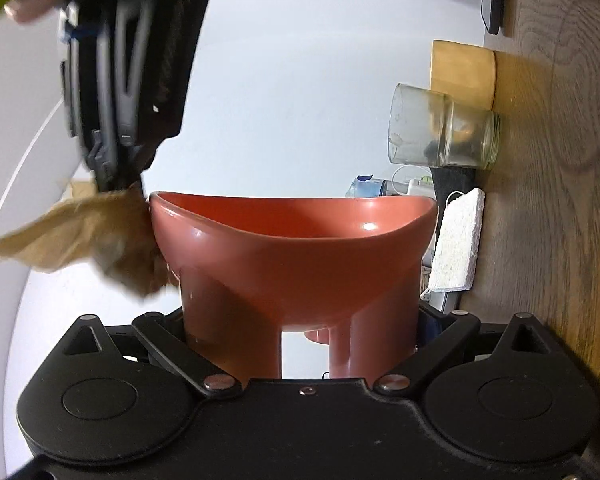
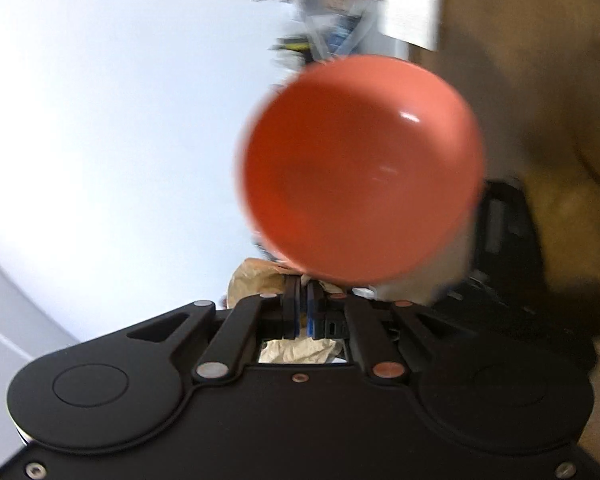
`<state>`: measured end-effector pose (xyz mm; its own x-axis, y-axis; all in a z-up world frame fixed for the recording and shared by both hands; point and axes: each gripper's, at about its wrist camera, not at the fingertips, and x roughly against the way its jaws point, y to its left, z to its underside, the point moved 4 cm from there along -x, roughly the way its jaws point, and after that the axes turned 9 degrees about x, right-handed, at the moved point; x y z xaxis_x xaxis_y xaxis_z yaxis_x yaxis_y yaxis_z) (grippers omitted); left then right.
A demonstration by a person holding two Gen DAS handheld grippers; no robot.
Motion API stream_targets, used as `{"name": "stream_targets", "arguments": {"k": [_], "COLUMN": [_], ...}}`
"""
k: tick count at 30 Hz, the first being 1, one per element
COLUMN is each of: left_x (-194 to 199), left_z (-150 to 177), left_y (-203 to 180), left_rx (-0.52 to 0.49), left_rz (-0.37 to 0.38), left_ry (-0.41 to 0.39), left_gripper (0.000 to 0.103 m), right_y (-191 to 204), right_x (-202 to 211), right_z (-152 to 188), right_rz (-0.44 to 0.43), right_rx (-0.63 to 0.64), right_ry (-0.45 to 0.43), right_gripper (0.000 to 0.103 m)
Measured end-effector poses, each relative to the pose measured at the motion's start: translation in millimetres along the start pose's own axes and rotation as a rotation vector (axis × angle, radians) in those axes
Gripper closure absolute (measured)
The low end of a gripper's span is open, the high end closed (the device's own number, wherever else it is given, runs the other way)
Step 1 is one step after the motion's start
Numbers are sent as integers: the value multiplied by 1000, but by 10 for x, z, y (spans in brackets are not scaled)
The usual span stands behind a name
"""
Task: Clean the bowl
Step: 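Lower the paper towel into the bowl and scrub with the right gripper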
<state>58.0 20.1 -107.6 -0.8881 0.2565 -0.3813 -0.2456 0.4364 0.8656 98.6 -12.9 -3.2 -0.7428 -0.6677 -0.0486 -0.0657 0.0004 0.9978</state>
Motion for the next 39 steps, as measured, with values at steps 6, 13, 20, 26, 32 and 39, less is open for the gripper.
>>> {"name": "stream_targets", "arguments": {"k": [6, 13, 20, 26, 32, 39], "left_x": [-23, -22, -24, -25, -45, -46], "left_z": [-5, -6, -7, -7, -14, -15], "left_y": [-17, -10, -15, -19, -31, -32], "left_rx": [0, 0, 0, 0, 0, 0], "left_rz": [0, 0, 0, 0, 0, 0], "left_ry": [0, 0, 0, 0, 0, 0], "left_gripper": [7, 7, 7, 7, 7, 7], "right_y": [91, -67, -527, -701, -905, -563], "right_x": [77, 126, 280, 293, 308, 335], "right_z": [-382, -723, -809, -646, -258, 85], "right_rz": [-21, 67, 209, 259, 288, 183], "right_rx": [40, 44, -9, 59, 47, 117], "right_ry": [-132, -277, -330, -288, -133, -51], "right_gripper": [98, 97, 97, 97, 98, 97]}}
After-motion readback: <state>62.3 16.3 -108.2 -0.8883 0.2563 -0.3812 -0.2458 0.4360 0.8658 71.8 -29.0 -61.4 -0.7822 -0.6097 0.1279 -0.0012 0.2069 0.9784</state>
